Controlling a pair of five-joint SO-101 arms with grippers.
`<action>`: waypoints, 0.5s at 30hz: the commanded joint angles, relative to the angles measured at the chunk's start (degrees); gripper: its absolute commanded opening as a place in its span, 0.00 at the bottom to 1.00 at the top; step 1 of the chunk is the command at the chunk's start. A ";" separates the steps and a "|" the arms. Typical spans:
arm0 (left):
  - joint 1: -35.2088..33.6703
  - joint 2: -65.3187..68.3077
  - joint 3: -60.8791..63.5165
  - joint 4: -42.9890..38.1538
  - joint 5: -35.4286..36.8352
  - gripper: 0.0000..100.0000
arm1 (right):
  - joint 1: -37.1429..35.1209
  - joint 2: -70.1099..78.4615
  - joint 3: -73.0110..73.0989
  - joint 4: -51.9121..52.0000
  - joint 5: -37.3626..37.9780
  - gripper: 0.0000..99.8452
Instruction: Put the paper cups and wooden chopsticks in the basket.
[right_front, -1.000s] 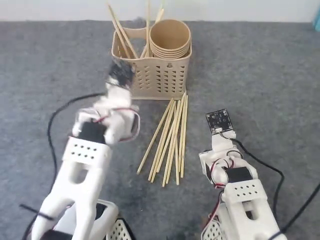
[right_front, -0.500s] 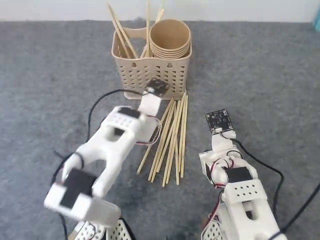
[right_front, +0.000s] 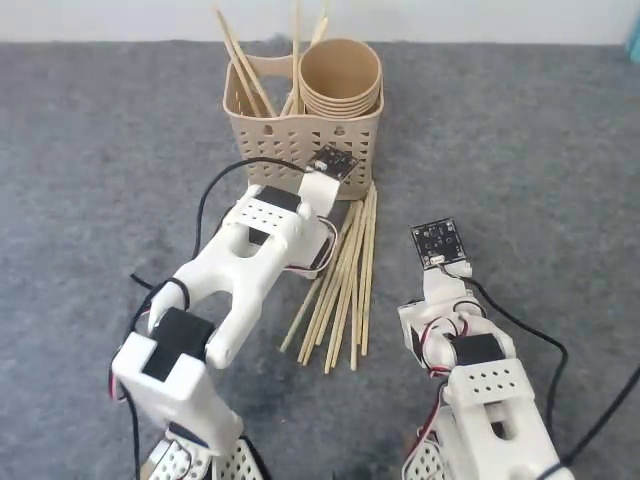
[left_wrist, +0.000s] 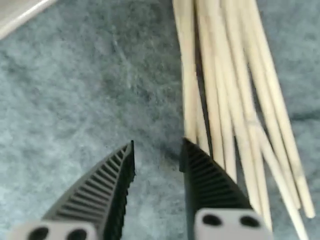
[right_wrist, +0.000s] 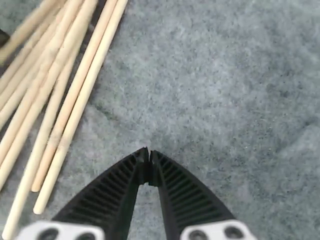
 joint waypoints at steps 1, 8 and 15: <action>0.53 -0.44 -2.15 2.02 -2.81 0.16 | 0.84 -0.66 -0.44 -1.27 0.70 0.01; 0.35 -2.20 -3.38 4.84 -4.04 0.16 | 0.84 -0.66 -0.44 -1.27 0.70 0.01; 3.96 -14.33 1.98 5.19 -3.87 0.16 | 0.75 -0.66 -0.53 -1.27 0.70 0.01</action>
